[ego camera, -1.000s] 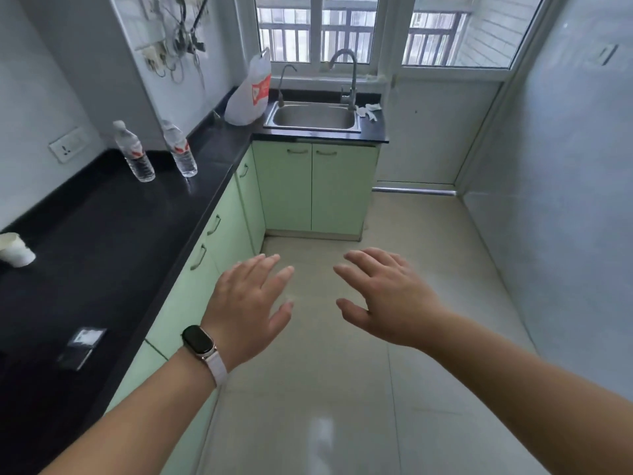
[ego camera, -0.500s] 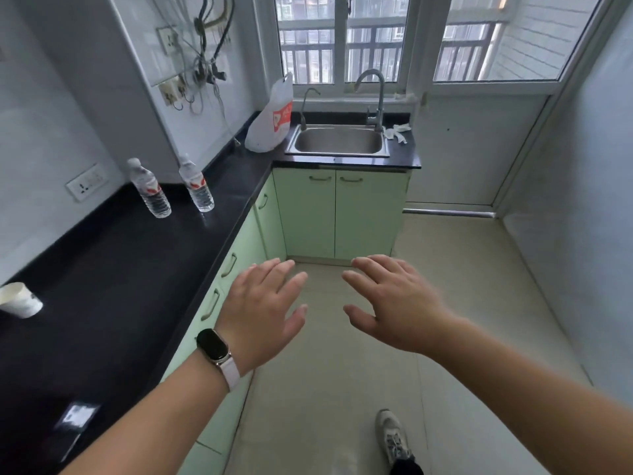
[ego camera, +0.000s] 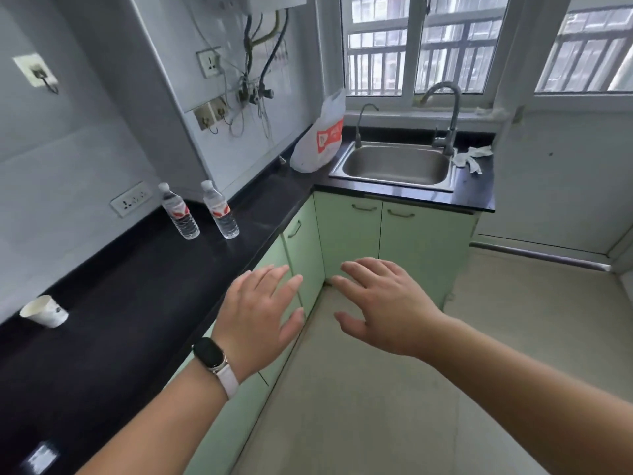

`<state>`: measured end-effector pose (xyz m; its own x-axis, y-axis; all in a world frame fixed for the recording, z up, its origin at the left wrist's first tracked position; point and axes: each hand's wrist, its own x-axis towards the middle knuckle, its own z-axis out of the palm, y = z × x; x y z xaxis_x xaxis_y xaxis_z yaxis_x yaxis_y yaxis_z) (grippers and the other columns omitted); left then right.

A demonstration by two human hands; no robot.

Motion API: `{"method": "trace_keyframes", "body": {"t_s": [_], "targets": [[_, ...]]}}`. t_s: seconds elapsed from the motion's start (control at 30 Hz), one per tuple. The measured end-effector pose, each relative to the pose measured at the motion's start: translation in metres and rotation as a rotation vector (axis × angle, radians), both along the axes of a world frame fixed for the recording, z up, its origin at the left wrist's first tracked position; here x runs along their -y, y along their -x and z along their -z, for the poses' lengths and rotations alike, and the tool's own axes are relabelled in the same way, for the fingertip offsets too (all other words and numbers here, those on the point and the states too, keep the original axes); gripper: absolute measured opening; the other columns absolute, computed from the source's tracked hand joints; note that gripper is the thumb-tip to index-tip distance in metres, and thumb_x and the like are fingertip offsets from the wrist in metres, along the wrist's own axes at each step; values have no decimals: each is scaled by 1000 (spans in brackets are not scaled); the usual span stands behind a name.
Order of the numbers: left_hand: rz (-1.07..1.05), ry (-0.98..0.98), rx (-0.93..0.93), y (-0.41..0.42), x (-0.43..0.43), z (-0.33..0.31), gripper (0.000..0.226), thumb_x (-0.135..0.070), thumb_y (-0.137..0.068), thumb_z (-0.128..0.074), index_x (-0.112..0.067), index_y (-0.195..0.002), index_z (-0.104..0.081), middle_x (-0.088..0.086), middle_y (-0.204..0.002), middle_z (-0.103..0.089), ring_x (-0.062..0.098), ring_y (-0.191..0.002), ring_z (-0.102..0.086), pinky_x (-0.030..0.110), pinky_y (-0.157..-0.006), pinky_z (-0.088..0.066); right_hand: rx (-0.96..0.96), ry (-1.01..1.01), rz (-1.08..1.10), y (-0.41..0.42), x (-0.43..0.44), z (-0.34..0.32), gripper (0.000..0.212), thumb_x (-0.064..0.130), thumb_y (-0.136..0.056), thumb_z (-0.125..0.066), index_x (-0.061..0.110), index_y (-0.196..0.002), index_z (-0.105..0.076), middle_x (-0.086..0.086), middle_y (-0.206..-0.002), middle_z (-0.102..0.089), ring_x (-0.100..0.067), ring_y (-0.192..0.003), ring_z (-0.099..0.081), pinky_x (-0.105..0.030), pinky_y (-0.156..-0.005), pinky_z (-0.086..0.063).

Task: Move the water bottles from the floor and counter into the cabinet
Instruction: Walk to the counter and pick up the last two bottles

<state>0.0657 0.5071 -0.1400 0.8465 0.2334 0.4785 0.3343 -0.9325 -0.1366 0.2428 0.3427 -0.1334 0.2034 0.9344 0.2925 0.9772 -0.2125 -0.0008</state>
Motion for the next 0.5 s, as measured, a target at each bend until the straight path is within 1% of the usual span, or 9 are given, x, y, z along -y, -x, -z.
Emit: {"method": "trace_keyframes", "body": {"t_s": [0.17, 0.33, 0.5], "targets": [[-76, 28, -26, -18, -20, 8, 46, -41, -87, -52, -13, -119, -69, 11, -123, -67, 34, -114, -62, 52, -96, -50, -66, 30, -43, -35, -30, -3, 55, 56, -87, -41, 21, -124, -63, -4, -126, -62, -30, -118, -57, -42, -98, -46], [-152, 51, -26, -30, -62, 14, 46, -41, -86, -52, -13, -118, -69, 11, -122, -67, 35, -114, -63, 52, -96, -49, -121, 87, -65, -60, -79, -4, 63, 61, -89, -31, 26, -137, -51, 1, -142, -50, -26, -134, -43, -40, -110, -33], [-200, 99, -34, -37, -122, 35, 47, -42, -87, -50, -13, -120, -69, 12, -124, -67, 35, -115, -63, 53, -97, -50, -100, 94, -99, -71, -141, 4, 61, 60, -90, -35, 26, -136, -53, 0, -140, -53, -26, -130, -47, -41, -107, -37]]}}
